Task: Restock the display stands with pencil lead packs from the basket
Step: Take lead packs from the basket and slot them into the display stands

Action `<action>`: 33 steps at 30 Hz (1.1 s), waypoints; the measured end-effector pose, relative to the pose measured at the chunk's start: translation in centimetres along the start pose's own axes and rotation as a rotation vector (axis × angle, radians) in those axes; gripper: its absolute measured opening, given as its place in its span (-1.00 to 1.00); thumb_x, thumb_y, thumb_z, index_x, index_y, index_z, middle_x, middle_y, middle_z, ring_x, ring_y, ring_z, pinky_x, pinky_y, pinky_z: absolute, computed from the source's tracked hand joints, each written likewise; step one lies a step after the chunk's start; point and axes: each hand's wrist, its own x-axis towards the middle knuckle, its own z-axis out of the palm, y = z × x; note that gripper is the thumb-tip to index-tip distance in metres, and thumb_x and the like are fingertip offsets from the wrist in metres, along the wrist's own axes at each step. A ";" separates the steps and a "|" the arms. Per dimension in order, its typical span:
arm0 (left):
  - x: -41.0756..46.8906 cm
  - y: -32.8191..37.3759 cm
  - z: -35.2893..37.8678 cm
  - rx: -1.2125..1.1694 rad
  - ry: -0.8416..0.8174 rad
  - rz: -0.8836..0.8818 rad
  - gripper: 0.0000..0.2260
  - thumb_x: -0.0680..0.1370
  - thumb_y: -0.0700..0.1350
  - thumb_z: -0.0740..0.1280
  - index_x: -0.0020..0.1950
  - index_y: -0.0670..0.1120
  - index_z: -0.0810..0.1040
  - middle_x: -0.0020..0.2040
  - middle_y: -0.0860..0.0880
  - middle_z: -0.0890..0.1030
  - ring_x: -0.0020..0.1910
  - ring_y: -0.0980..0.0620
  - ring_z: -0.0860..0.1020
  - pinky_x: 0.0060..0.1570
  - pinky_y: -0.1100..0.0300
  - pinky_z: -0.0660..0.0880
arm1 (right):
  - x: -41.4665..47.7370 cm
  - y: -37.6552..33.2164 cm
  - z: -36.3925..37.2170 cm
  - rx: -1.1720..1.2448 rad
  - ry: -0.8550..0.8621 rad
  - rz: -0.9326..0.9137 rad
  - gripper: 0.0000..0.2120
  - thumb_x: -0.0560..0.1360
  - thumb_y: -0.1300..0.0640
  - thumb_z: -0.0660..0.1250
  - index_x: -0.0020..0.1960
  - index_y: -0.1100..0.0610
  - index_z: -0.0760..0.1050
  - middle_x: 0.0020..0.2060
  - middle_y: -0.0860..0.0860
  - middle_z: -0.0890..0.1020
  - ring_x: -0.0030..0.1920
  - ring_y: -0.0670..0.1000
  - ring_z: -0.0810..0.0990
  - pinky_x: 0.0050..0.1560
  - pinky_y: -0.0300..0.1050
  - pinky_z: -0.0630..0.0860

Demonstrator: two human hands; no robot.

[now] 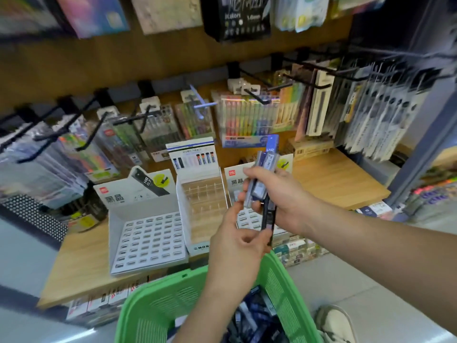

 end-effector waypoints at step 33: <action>-0.9 -1.3 -22.9 0.143 0.015 0.008 -0.86 0.39 -0.32 0.48 -0.20 -0.08 0.67 -0.30 -0.10 0.66 -0.34 0.06 0.59 -0.24 0.19 0.57 | -4.0 12.7 10.8 0.110 -0.275 0.404 -0.88 0.43 0.28 0.43 -0.06 0.18 0.53 -0.31 0.12 0.63 -0.47 -0.06 0.46 -0.52 -0.26 0.40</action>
